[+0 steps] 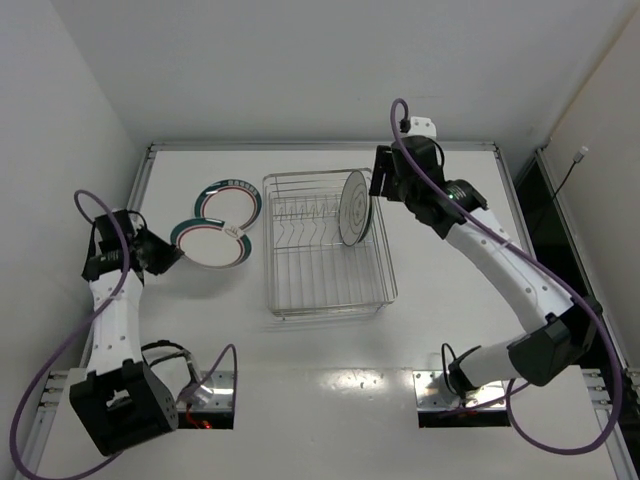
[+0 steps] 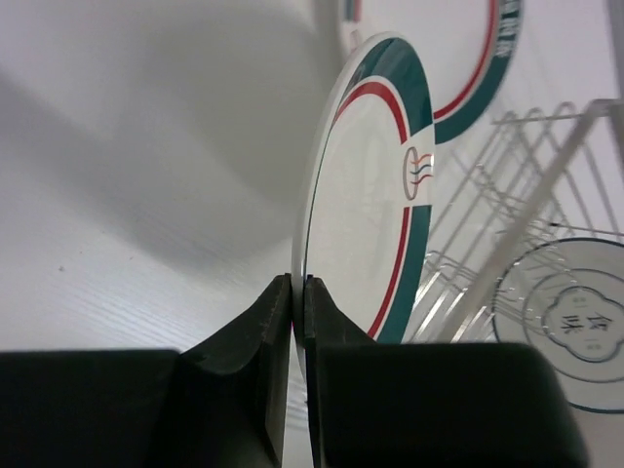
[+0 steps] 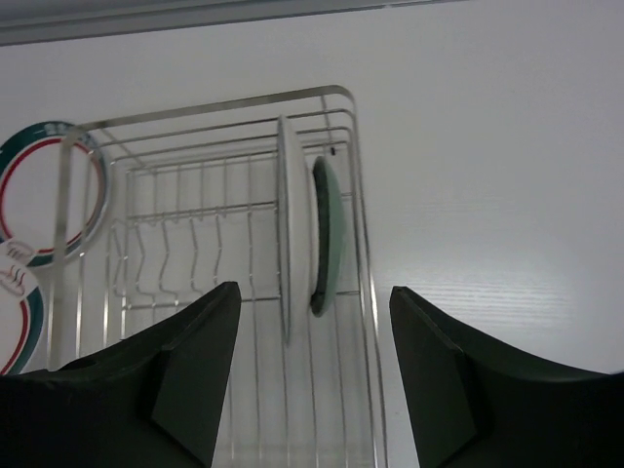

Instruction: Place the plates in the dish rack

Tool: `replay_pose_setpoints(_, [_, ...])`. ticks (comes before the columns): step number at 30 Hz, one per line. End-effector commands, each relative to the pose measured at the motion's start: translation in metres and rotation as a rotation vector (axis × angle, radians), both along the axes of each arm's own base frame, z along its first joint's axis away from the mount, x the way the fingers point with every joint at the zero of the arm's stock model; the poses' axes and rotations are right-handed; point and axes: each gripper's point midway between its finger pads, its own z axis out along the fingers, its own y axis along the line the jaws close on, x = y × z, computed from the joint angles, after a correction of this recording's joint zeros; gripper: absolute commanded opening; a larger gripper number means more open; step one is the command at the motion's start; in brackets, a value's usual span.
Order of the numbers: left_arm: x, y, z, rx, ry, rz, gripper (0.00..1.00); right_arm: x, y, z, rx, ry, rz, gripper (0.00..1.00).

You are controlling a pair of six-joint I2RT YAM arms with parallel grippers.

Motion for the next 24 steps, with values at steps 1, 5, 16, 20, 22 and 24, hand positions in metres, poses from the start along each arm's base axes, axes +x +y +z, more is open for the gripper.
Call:
replay_pose_setpoints(1, [0.011,0.000,0.063,0.041,-0.156,-0.002,0.05,-0.002,0.034,0.028,0.138,-0.088,0.210,0.59])
replay_pose_setpoints(5, [0.017,-0.010,0.095,0.029,-0.258,-0.058,0.05,-0.010,0.053,0.028,0.253,-0.083,0.349,0.59])
replay_pose_setpoints(16, [0.031,-0.088,0.153,-0.196,-0.542,-0.418,0.05,-0.029,0.118,0.020,0.842,0.077,0.841,0.58])
replay_pose_setpoints(20, [0.031,-0.109,0.163,-0.211,-0.584,-0.494,0.06,-0.030,0.125,0.006,0.928,0.156,0.883,0.58])
replay_pose_setpoints(22, [0.031,-0.122,0.167,-0.219,-0.596,-0.522,0.06,-0.034,0.128,0.002,0.929,0.171,0.888,0.58])
replay_pose_setpoints(24, [0.031,-0.135,0.168,-0.224,-0.598,-0.544,0.06,-0.035,0.132,-0.002,0.930,0.185,0.894,0.58])
